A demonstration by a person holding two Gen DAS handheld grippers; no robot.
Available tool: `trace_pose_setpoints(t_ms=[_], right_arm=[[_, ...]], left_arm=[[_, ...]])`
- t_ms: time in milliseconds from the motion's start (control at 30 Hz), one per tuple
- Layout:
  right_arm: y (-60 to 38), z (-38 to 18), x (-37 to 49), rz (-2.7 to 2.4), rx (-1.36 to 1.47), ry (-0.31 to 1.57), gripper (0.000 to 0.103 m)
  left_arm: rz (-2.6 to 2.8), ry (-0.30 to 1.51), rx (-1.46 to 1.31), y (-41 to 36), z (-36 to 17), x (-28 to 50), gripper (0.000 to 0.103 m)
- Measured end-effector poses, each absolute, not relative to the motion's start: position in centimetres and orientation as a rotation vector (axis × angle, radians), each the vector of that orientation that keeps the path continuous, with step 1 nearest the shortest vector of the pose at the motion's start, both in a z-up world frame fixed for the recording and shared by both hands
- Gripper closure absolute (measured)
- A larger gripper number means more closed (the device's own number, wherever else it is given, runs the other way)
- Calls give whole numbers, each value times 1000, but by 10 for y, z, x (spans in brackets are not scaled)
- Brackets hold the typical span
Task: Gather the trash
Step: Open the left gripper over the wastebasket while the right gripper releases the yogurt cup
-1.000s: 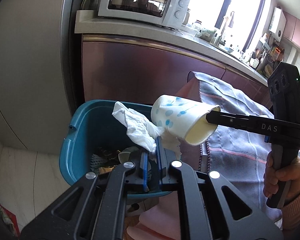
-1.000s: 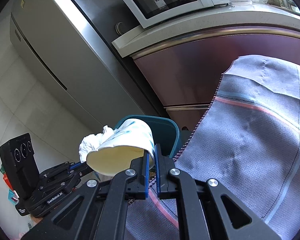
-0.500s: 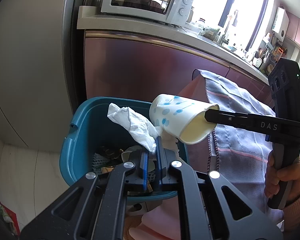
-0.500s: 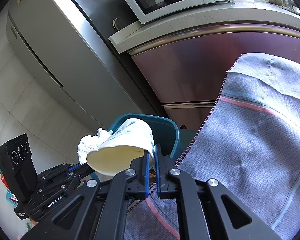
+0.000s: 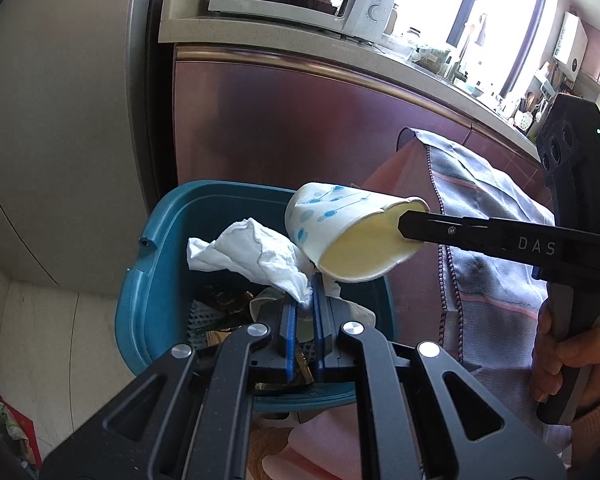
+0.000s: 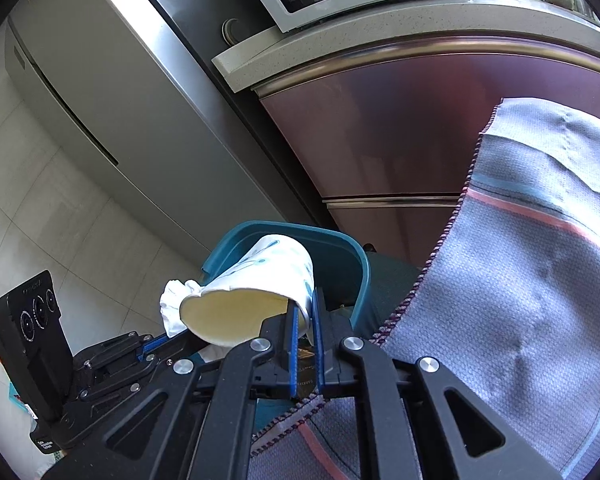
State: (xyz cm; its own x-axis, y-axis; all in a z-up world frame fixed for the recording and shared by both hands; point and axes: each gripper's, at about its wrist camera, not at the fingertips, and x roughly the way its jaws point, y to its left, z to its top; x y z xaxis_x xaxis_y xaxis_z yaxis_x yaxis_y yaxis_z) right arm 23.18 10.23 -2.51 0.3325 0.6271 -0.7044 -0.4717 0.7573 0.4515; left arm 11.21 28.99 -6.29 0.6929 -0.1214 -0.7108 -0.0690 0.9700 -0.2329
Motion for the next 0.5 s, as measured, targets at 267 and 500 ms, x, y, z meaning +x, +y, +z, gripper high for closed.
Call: trace_pose_setpoints(t_ms=[267,500], right_arm=[[107,-30,234,722,163,1022,92],[105,-31,234,729,172,1025,91]], left_arm=[[-20,842,-250,289,-78,125,95],[-14,859,-257,292,-86,131,95]])
